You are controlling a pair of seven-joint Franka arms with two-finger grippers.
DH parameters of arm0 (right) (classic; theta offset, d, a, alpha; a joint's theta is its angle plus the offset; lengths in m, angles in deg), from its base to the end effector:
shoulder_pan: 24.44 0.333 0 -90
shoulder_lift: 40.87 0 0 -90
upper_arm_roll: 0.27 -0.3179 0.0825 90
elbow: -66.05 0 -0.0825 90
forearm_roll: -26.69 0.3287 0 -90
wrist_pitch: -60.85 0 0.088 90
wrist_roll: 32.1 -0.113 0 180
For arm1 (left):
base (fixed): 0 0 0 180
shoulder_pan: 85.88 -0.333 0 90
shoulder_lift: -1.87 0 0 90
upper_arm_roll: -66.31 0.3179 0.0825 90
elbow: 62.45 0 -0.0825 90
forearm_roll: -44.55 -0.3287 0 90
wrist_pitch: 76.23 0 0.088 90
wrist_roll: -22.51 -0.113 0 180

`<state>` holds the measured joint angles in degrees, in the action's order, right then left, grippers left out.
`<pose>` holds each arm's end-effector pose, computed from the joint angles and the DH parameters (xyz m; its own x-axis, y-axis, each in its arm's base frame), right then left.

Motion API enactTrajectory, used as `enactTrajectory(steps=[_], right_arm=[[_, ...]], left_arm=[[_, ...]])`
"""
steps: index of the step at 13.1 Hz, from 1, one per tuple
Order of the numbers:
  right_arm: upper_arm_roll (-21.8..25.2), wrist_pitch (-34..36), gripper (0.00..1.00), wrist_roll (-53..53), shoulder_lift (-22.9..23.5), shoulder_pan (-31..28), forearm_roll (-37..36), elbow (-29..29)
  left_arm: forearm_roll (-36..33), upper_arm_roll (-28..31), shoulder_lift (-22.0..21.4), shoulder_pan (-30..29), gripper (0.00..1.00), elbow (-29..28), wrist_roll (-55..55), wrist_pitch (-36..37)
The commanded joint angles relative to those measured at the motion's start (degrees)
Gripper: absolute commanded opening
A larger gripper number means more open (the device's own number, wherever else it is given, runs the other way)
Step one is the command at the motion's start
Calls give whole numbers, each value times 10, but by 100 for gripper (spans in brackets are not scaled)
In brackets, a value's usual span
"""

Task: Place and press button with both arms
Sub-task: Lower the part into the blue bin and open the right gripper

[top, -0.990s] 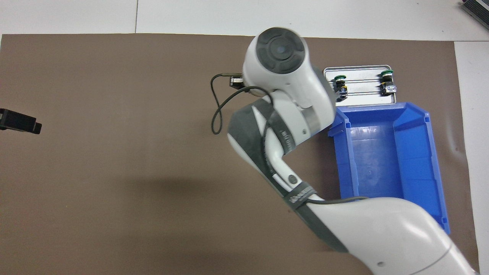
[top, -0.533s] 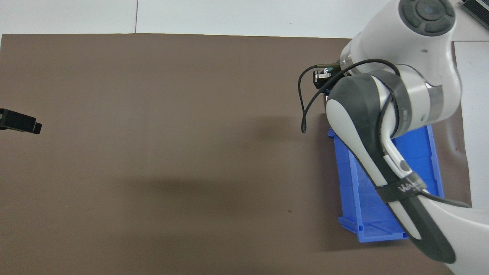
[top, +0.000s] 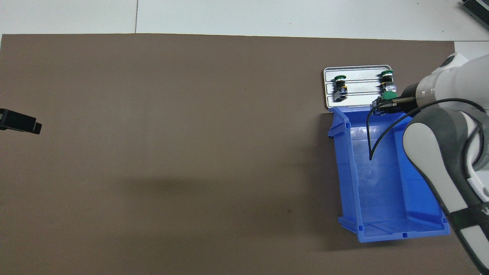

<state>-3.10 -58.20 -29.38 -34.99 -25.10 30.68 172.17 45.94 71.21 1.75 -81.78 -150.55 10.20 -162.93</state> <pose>0.5510 0.0238 0.4930 0.9909 0.0503 0.1248 0.0586 -0.9962 -0.0637 0.4929 0.0041 0.6302 0.9795 -0.2008 -0.0166 -0.2003 -0.9793 0.0286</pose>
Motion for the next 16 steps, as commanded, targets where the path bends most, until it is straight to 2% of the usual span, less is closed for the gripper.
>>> enactTrajectory(steps=[1,4,8,11,14,16], right_arm=[[-8,-31,0,15,-22,-3,15,42],[-8,-44,0,17,-45,-7,15,97],[-7,-145,0,18,-72,-12,15,181],[-7,-249,0,19,-71,-23,15,250],[-7,-282,0,19,-63,-29,15,272],[-7,-327,0,18,-53,-29,15,297]], left_arm=[[-9,-4,-16,-6,100,-18,-7,-3],[-9,-4,-16,-6,100,-18,-7,-3],[-9,-4,-16,-6,100,-18,-7,-3],[-9,-4,-16,-6,100,-18,-7,-3],[-9,-4,-16,-6,100,-18,-7,-3],[-9,-4,-16,-6,100,-18,-7,-3]])
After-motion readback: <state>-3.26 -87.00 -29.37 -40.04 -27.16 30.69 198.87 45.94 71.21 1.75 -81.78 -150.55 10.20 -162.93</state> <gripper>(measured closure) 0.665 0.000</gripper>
